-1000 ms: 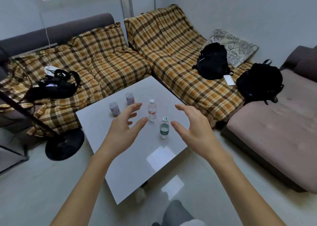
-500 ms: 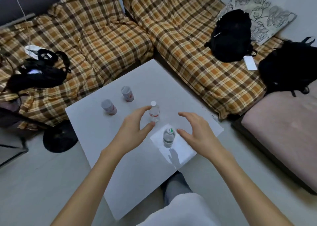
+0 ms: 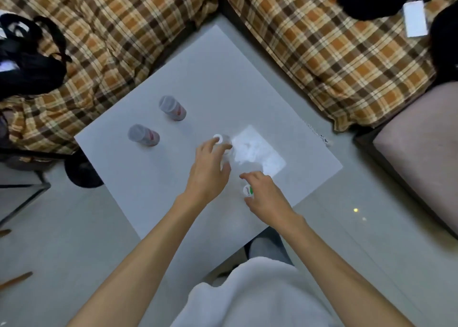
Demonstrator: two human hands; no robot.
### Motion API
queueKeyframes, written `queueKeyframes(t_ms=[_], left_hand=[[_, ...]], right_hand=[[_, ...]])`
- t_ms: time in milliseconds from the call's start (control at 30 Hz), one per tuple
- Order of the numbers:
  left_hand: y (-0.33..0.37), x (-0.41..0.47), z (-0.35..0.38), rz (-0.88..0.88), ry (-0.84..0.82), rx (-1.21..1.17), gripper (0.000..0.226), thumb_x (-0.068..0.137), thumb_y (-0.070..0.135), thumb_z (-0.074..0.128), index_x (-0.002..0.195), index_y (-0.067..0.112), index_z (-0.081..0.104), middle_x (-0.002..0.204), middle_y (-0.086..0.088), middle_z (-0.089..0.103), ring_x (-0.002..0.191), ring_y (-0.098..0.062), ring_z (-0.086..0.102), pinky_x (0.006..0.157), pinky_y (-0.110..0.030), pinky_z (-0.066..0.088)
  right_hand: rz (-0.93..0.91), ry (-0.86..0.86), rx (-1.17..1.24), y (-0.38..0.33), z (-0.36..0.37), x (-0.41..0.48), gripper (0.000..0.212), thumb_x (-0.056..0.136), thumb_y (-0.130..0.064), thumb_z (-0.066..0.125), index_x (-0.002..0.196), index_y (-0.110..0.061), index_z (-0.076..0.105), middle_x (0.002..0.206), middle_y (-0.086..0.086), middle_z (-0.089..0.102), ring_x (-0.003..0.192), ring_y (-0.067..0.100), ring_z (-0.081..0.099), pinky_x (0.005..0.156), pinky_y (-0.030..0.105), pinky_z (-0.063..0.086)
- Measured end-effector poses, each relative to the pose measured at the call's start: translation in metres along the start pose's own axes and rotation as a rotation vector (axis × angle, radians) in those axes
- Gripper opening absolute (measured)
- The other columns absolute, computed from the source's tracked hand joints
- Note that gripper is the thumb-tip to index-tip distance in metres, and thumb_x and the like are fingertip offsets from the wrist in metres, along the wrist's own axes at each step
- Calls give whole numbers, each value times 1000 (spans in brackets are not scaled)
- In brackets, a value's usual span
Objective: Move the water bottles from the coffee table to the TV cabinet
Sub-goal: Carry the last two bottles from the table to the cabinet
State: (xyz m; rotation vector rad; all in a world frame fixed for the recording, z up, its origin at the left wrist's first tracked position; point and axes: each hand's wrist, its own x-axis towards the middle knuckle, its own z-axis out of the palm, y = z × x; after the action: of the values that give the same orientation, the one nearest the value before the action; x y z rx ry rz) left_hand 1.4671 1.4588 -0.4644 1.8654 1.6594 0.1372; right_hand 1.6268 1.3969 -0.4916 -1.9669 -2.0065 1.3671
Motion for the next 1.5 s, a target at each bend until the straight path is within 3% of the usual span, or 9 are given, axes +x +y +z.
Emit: queueKeyframes(t_ms=[200, 333, 467, 567, 733, 933, 1233, 1400, 1500], left_hand=[[-10, 42, 20, -109, -80, 234, 56, 88, -3, 49, 141, 16, 46, 162, -15, 20, 146, -36, 21, 100, -46, 44], [-15, 67, 28, -132, -222, 319, 61, 85, -7, 47, 140, 19, 45, 156, -11, 29, 128, -38, 43, 86, -45, 47], [-25, 82, 34, -107, -260, 406, 53, 84, -9, 54, 132, 13, 52, 131, -15, 47, 104, -38, 56, 75, -41, 47], [-36, 80, 33, -116, -210, 350, 44, 84, -6, 59, 125, 9, 54, 119, -18, 47, 86, -39, 58, 75, -45, 52], [-40, 67, 15, -174, -175, 184, 38, 87, 8, 60, 125, 12, 60, 121, -16, 47, 94, -39, 59, 84, -40, 50], [-29, 33, -14, -135, -38, 147, 35, 86, 22, 62, 121, 24, 64, 112, -7, 54, 89, -29, 60, 72, -32, 41], [3, -35, -57, 27, 237, -148, 30, 81, 24, 66, 110, 30, 68, 105, 0, 60, 90, -18, 61, 79, -38, 54], [30, -79, -89, 170, 369, -242, 27, 81, 21, 72, 108, 24, 71, 102, 2, 64, 82, -8, 63, 71, -17, 46], [49, -110, -106, 262, 437, -293, 27, 81, 26, 73, 108, 26, 71, 102, 3, 64, 80, -10, 63, 68, -13, 41]], right_hand=[[83, -61, -44, 12, 24, 28, 55, 85, 1, 55, 138, -11, 43, 132, 14, 44, 121, 33, 44, 85, 40, 52], [111, -58, -39, 17, 36, 35, 48, 87, -2, 56, 134, -11, 47, 129, 11, 45, 119, 30, 43, 82, 36, 51], [147, -15, -6, 21, 40, 35, 33, 86, 2, 55, 118, -6, 56, 119, 13, 47, 112, 30, 43, 78, 35, 51], [143, 43, 54, 21, 33, 30, 31, 87, -8, 58, 119, -7, 58, 116, 11, 47, 109, 27, 44, 80, 31, 48], [112, 121, 110, 15, 14, 16, 33, 87, -17, 58, 119, -11, 61, 115, 8, 48, 107, 25, 47, 84, 28, 47], [113, 230, 189, 5, -8, -9, 35, 87, -17, 59, 121, -14, 61, 116, 5, 48, 111, 23, 45, 85, 25, 41], [-9, 560, 258, -32, -50, -73, 33, 84, -17, 59, 115, -25, 67, 106, -7, 53, 103, 18, 50, 86, 34, 52], [-43, 762, 266, -52, -59, -131, 34, 89, -21, 62, 121, -28, 63, 109, -10, 55, 101, 14, 53, 89, 34, 51], [-54, 879, 249, -68, -64, -174, 35, 89, -22, 64, 124, -25, 60, 111, -11, 56, 100, 9, 54, 89, 33, 52]])
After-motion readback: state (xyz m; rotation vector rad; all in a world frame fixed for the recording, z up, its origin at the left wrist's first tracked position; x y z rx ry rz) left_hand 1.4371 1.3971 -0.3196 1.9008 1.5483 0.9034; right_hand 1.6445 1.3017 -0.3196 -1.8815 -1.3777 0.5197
